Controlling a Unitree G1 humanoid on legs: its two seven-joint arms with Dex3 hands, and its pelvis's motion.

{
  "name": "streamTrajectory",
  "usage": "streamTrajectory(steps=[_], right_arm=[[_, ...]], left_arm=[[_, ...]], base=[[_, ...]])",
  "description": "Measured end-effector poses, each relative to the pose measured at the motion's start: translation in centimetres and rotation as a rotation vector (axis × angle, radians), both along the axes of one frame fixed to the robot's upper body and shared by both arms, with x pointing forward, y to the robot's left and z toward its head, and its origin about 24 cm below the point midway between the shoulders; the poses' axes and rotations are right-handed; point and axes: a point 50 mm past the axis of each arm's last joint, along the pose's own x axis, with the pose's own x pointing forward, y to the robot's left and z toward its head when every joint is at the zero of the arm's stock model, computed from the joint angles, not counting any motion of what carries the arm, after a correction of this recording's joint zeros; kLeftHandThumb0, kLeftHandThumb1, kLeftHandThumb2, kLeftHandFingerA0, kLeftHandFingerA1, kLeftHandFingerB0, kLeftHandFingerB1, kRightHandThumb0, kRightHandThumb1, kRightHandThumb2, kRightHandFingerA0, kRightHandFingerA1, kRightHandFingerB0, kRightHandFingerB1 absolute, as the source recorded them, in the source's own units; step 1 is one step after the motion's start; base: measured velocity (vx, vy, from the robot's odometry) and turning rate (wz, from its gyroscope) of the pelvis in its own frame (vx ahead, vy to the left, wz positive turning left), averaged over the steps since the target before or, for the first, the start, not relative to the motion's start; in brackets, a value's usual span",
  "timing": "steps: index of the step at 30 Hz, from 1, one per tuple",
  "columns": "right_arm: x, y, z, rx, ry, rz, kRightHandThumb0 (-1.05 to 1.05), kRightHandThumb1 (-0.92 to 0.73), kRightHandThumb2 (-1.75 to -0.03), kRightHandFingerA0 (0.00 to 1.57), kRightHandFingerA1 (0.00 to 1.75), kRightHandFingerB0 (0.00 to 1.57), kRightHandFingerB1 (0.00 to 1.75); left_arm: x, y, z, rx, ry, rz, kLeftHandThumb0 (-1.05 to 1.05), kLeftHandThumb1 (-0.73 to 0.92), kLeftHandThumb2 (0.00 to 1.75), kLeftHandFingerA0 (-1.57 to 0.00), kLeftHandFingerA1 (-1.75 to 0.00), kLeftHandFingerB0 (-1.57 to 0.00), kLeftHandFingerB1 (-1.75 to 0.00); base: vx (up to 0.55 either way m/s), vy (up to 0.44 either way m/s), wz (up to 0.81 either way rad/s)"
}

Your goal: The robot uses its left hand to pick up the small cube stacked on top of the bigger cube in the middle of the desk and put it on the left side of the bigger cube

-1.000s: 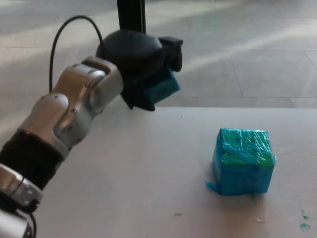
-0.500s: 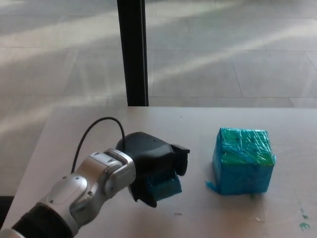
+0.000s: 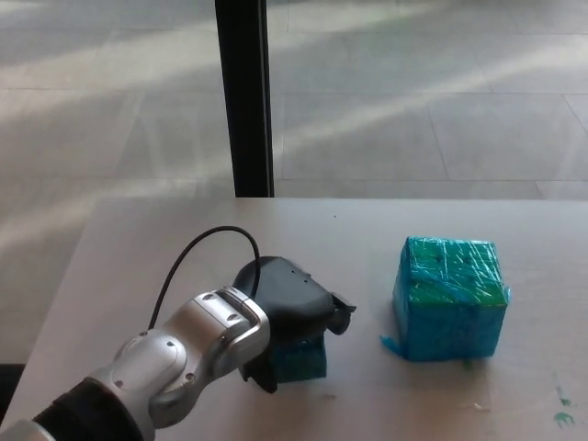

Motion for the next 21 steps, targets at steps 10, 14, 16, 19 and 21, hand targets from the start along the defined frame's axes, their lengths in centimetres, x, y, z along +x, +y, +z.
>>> streamTrajectory(steps=[10, 14, 16, 19, 21], right_arm=[[0.0, 0.0, 0.0, 0.001, 0.001, -0.003, -0.37, -0.21, -0.99, 0.93, 0.94, 0.78, 0.8], [0.0, 0.0, 0.0, 0.001, 0.001, -0.003, -0.38, -0.19, -0.97, 0.96, 0.96, 0.77, 0.79], [0.0, 0.0, 0.0, 0.0, 0.0, -0.002, -0.37, -0.19, -0.98, 0.93, 0.94, 0.76, 0.78], [0.0, 0.0, 0.0, 0.0, 0.0, 0.0, -0.32, -0.14, -0.96, 1.0, 0.99, 0.78, 0.76], [0.0, 0.0, 0.0, 0.0, 0.001, 0.0, -0.32, -0.13, -1.0, 0.99, 0.97, 0.83, 0.7]], left_arm=[[0.1, 0.4, 0.9, 0.089, 0.023, 0.063, -1.03, 0.45, 0.75, 0.0, 0.0, 0.0, -0.15], [0.3, 0.7, 1.8, 0.073, 0.036, 0.11, -0.83, 0.42, 0.91, 0.0, -0.16, -0.03, -0.03], [0.5, 1.0, 2.5, 0.037, 0.037, 0.139, -0.85, 0.43, 0.92, 0.0, -0.16, -0.02, -0.07], [1.2, 2.1, 4.2, -0.062, 0.031, 0.208, -0.9, 0.48, 0.96, 0.0, -0.19, 0.0, -0.05], [1.6, 3.1, 5.4, -0.129, 0.02, 0.251, -1.0, 0.53, 1.02, 0.0, -0.2, 0.0, 0.0]], base=[[0.0, 0.0, 0.0], [0.0, 0.0, 0.0], [0.0, 0.0, 0.0], [0.0, 0.0, 0.0], [0.0, 0.0, 0.0]])
